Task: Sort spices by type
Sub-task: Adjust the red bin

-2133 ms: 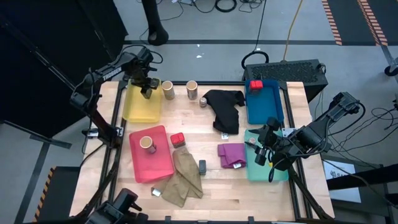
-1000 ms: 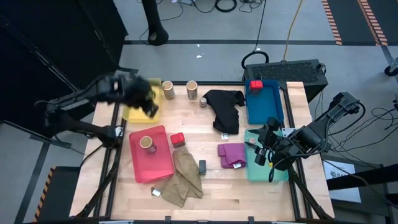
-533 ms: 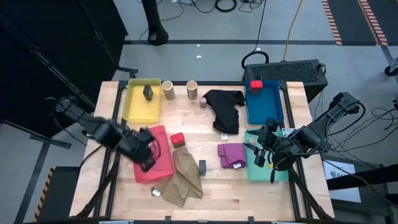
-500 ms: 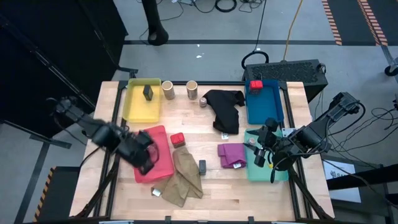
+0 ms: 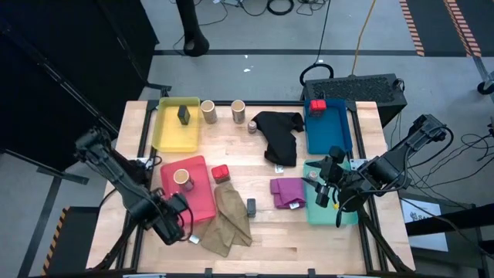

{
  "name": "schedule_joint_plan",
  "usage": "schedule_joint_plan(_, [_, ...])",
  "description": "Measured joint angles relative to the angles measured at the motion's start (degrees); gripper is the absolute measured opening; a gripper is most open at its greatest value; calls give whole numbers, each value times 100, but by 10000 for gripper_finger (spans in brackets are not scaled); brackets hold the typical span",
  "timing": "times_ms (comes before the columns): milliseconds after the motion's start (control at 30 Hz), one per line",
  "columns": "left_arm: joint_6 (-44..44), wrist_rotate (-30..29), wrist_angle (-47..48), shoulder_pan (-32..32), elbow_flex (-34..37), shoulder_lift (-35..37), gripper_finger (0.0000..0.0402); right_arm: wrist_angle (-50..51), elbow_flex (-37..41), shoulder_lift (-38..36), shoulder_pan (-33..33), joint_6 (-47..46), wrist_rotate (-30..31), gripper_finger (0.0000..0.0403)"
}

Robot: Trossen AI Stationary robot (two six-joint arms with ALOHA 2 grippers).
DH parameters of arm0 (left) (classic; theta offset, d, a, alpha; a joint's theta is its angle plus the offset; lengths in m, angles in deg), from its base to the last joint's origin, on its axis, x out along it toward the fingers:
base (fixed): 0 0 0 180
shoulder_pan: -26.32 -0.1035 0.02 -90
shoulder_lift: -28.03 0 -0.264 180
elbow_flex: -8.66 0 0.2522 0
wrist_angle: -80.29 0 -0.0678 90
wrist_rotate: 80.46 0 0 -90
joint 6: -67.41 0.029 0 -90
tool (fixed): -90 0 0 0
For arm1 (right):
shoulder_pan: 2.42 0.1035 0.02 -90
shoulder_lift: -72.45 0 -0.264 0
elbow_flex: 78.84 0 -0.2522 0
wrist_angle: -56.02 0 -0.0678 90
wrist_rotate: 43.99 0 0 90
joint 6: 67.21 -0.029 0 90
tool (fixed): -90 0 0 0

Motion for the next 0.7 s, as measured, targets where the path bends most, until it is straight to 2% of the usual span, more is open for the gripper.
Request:
schedule_joint_plan(100, [318, -48, -64, 111, 222, -149, 5, 0, 0, 0, -1, 18, 0, 215])
schedule_joint_plan(433, [402, -91, -860, 138, 961, -257, 5, -2, 0, 0, -19, 66, 2, 215])
schedule_joint_plan(700, [243, 383, -858, 173, 1212, -256, 5, -3, 0, 0, -200, 63, 2, 215])
